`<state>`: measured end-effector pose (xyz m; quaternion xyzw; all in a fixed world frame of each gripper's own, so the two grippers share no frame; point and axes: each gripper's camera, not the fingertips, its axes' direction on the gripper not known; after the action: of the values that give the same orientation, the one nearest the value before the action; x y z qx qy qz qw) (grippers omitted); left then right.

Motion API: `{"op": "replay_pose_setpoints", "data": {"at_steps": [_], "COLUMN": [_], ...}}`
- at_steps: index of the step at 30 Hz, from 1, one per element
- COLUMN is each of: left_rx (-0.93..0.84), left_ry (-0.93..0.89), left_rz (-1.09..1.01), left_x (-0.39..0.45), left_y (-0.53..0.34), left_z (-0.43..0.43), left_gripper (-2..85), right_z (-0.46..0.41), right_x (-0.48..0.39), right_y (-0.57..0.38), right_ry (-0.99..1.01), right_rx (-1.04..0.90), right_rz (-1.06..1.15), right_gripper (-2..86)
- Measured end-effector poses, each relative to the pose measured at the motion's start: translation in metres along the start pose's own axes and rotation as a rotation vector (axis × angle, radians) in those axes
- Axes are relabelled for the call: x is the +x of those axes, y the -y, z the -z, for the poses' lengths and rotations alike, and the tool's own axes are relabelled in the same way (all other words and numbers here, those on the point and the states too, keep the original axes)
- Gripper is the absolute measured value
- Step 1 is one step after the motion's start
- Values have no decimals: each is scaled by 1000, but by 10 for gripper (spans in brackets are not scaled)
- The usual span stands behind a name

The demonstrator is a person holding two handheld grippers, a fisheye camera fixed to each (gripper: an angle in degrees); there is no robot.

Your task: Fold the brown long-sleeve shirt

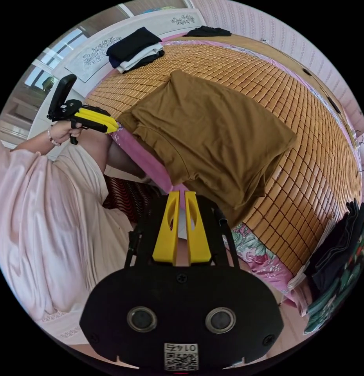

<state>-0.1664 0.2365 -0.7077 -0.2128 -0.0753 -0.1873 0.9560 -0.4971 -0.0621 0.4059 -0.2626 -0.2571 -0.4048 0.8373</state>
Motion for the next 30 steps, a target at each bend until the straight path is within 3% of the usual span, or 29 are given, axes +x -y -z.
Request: {"op": "replay_pose_setpoints", "data": {"at_steps": [11, 15, 18, 21, 30], "left_rx": [14, -132, -22, -26, 20], "left_ry": [41, 86, 78, 91, 94], "left_rz": [-159, -195, -202, -228, -260], "left_x": [64, 79, 83, 89, 98], "left_y": [64, 67, 46, 41, 20], "left_z": [-62, -114, -119, -124, -139], "left_gripper": [-10, -10, -10, -10, -10], "right_z": [-21, -47, -61, -58, -49], "right_x": [12, 44, 56, 58, 85], "right_y": [167, 233, 255, 278, 310], "right_ry": [-187, -212, -176, -169, -115], "right_rx": [-56, -128, -192, -329, -423], "right_rz": [59, 19, 28, 111, 107], "right_gripper": [-4, -4, -6, -7, -6]}}
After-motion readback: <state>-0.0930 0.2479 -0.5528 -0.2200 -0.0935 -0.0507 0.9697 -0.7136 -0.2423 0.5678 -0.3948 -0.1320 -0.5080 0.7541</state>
